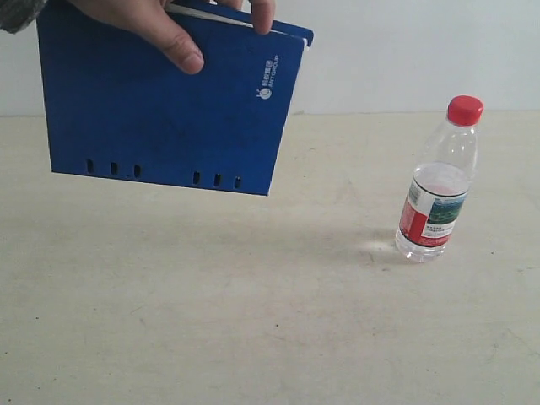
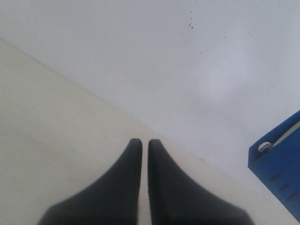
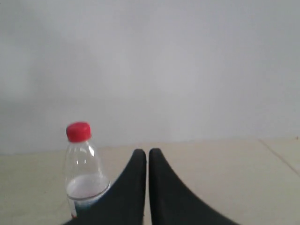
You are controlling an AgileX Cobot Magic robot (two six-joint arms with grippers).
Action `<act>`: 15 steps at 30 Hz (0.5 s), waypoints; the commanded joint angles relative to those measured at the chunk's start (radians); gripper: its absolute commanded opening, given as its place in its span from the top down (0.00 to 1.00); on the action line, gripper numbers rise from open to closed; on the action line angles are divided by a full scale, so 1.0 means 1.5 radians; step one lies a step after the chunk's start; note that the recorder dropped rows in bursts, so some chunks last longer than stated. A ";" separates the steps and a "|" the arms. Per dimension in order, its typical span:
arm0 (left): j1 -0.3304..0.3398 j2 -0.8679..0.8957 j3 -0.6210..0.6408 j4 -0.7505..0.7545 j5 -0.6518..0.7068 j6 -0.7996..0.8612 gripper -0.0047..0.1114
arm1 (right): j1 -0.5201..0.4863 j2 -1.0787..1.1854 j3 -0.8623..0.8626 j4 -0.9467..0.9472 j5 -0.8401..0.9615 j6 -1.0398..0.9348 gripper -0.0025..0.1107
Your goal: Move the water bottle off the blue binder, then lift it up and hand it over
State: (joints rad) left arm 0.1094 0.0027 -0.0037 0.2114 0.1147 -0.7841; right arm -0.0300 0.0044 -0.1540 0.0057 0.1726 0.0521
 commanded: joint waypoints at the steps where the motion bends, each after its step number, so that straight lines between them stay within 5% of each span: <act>1: -0.002 -0.002 0.002 -0.002 -0.007 -0.006 0.92 | 0.003 -0.003 0.103 0.058 -0.084 -0.049 0.98; 10: -0.002 -0.002 0.002 -0.002 -0.007 -0.006 0.92 | 0.003 -0.003 0.103 0.048 0.104 -0.003 0.98; 15: -0.002 -0.002 0.002 -0.002 -0.007 -0.006 0.92 | 0.003 -0.003 0.103 0.027 0.106 -0.035 0.98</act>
State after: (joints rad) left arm 0.1094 0.0027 -0.0037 0.2114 0.1147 -0.7841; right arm -0.0300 0.0044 0.0005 0.0662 0.3260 0.0122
